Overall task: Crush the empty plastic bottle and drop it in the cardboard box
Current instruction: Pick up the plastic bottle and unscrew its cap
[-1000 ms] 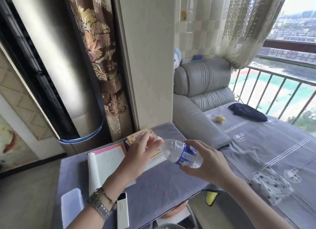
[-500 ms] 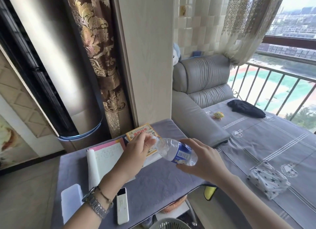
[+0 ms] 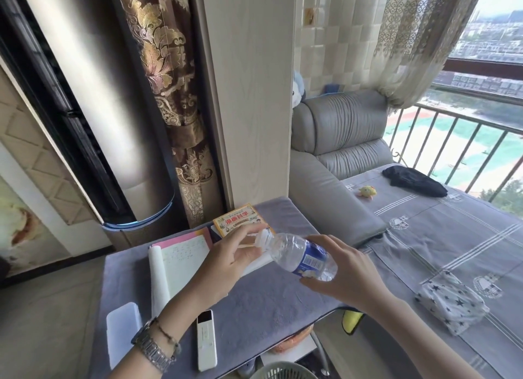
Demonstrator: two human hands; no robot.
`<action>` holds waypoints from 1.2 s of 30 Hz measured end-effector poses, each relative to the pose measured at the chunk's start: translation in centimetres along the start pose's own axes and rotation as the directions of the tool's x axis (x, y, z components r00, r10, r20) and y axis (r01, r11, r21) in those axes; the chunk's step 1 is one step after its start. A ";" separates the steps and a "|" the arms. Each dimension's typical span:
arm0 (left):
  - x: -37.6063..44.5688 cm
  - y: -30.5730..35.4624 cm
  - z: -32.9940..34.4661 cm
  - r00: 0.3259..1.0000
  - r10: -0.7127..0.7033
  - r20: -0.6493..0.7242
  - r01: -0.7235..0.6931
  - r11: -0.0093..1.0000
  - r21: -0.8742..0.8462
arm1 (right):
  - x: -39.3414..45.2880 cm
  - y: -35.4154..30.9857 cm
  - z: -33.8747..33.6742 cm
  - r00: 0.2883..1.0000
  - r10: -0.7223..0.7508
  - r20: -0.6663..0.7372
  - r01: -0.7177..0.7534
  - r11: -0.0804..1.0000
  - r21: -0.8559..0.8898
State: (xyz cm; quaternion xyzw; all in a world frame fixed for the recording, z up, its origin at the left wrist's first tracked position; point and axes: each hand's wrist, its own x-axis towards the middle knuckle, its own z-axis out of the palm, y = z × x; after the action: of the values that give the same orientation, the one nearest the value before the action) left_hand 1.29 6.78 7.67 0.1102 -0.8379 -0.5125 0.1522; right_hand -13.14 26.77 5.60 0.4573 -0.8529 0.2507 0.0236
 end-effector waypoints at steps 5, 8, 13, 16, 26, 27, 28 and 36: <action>0.3 -0.3 -0.3 0.998 -0.030 -0.059 0.031 1.000 0.005 | -0.1 0.1 0.4 1.000 -0.010 0.023 0.010 1.000 -0.011; 0.8 -0.7 -0.3 0.994 -0.062 -0.089 0.061 0.998 -0.018 | -0.1 0.2 0.7 1.000 0.005 0.027 -0.005 1.000 0.011; 1.1 -2.5 0.0 0.979 -0.118 -0.166 0.097 0.987 -0.131 | -0.1 0.9 0.6 1.000 0.013 0.017 -0.014 0.999 0.047; 1.5 -4.4 0.5 0.955 -0.228 -0.190 0.182 0.955 -0.232 | 0.1 1.6 0.5 0.999 0.033 0.005 -0.033 0.996 0.083; 2.8 -13.3 5.7 0.887 -0.423 -0.184 0.408 0.906 -0.117 | 1.2 4.5 2.9 0.993 0.107 0.058 -0.113 0.989 0.097; 2.9 -14.2 6.3 0.884 -0.435 -0.172 0.421 0.900 -0.116 | 1.4 4.7 3.3 0.991 0.118 0.065 -0.124 0.988 0.096; 3.0 -15.1 6.8 0.884 -0.442 -0.155 0.428 0.897 -0.112 | 1.6 4.8 3.7 0.989 0.129 0.074 -0.135 0.987 0.091; 3.9 -21.7 9.0 0.870 -0.480 -0.117 0.486 0.873 0.036 | 2.9 5.4 6.9 0.964 0.206 0.165 -0.224 0.970 0.095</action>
State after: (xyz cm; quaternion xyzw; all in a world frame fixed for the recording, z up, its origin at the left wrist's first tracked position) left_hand -5.03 3.14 -15.02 0.3476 -0.7906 -0.5006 0.0593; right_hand -17.84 23.90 -1.86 0.3804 -0.8813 0.2636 -0.0958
